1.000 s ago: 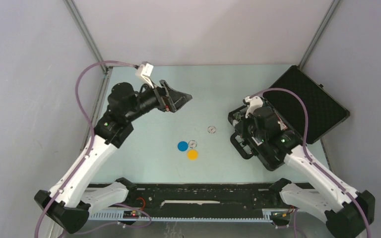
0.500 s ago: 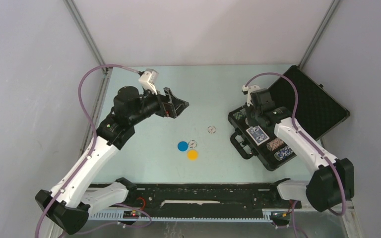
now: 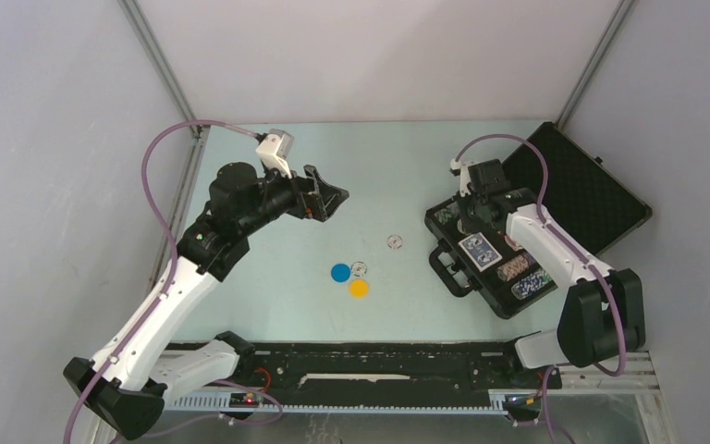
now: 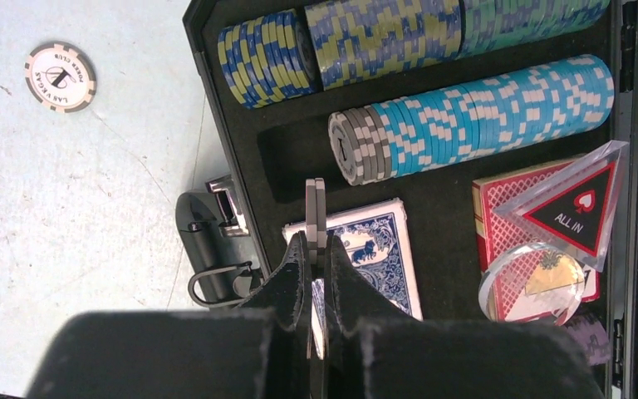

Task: Pack up texas hold em set

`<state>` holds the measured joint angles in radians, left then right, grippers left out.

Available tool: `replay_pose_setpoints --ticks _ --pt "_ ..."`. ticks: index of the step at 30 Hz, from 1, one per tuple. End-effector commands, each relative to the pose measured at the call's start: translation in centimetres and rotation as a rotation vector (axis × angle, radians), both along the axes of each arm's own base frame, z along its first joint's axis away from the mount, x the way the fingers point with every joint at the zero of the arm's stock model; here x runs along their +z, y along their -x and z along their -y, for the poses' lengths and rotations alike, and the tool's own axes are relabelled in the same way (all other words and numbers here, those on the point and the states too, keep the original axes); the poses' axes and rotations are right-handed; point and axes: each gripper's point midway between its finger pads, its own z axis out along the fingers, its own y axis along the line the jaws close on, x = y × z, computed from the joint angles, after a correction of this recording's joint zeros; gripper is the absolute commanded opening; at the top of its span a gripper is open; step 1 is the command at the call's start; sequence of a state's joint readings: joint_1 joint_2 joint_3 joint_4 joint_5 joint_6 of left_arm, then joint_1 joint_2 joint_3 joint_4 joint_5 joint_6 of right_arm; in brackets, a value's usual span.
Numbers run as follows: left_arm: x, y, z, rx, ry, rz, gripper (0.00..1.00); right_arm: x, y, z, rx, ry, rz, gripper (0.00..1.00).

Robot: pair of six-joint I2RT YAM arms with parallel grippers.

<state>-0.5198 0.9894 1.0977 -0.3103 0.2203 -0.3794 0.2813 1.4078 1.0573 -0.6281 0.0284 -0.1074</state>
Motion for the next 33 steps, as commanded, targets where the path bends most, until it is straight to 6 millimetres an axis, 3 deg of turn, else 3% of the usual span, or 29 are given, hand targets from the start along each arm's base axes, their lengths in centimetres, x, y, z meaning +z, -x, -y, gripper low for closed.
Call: replay_pose_setpoints --ticks 1,21,33 --pt "0.4 0.2 0.1 -0.017 -0.010 0.035 1.00 1.4 -2.2 -0.1 -0.004 0.009 0.076 0.00" --pt "-0.1 0.1 0.2 -0.017 -0.005 0.023 1.00 -1.7 -3.8 0.5 -0.011 0.198 0.026 0.04" --pt "-0.1 0.2 0.4 -0.026 0.000 0.019 1.00 -2.4 -3.8 0.6 -0.008 0.222 0.007 0.09"
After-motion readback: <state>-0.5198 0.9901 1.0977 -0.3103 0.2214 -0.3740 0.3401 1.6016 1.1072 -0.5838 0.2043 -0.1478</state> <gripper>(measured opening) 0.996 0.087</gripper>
